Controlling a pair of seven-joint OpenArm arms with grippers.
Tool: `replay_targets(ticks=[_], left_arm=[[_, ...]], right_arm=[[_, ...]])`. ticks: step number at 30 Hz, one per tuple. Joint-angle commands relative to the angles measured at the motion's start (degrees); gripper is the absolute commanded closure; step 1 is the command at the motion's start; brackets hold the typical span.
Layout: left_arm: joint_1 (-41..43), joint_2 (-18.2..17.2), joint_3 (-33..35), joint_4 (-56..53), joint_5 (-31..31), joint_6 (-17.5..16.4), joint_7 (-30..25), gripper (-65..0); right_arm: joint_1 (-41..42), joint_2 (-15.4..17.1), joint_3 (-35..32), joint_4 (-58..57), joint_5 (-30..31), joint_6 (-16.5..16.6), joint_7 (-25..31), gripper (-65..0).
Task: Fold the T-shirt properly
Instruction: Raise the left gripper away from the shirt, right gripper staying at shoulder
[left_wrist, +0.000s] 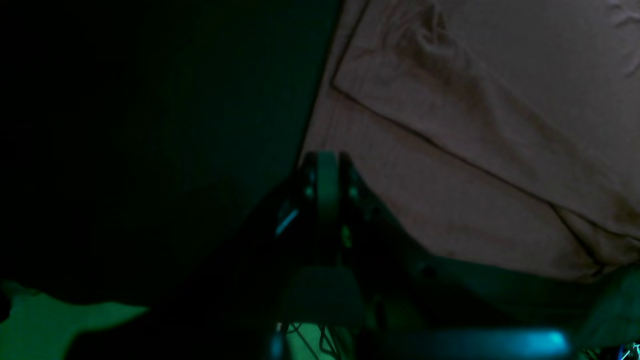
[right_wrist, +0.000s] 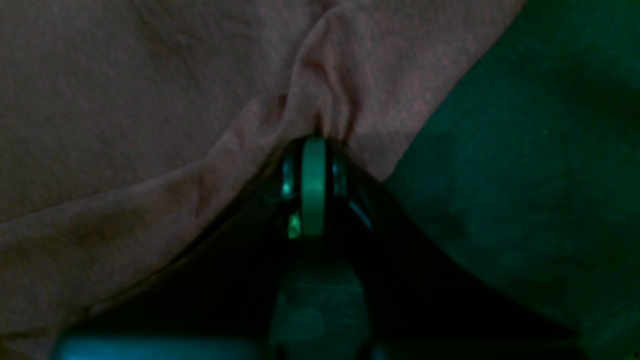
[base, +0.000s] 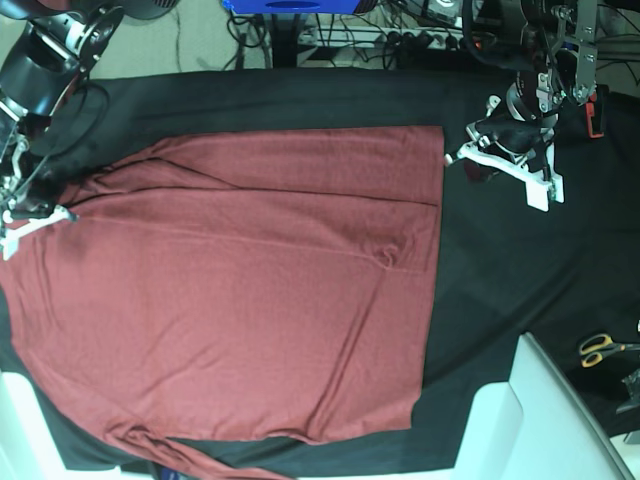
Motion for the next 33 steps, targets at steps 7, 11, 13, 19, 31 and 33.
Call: replay_targets(ticks=[7,11,13,19,31,33], left_arm=[[-0.1,-0.6,-0.5,0.8,-0.3,-0.3,-0.8,0.0],[-0.3,-0.6,-0.5,0.8,-0.3,-0.3,-0.8,0.0],[-0.3,-0.6,-0.5,0.8,-0.3,-0.3,-0.8,0.0],[-0.3,-0.6,-0.5,0.7,-0.3,-0.3,-0.8,0.0],[-0.4,-0.6,-0.5,-0.6,-0.3,-0.3,-0.7,0.0],[-0.4,-0.6,-0.5,-0.9,-0.3,-0.3,-0.7,0.0]], right_arm=[[-1.2,0.8,0.2,5.4,0.2,0.0,-1.0,-0.2],[-1.4,0.7,0.2,7.3,0.2,0.0,-2.8,-0.2],[-1.4,0.7,0.7,7.3,0.2,0.0,-2.9,-0.2],[-1.9,0.7,3.3,7.2,0.2,0.0,-3.0,-0.2],[-4.0,-0.4,3.4,7.6,0.2,0.0,-3.0,-0.2],[-4.1,-0.5,3.4,7.6,0.2,-0.1,-3.0,-0.2]])
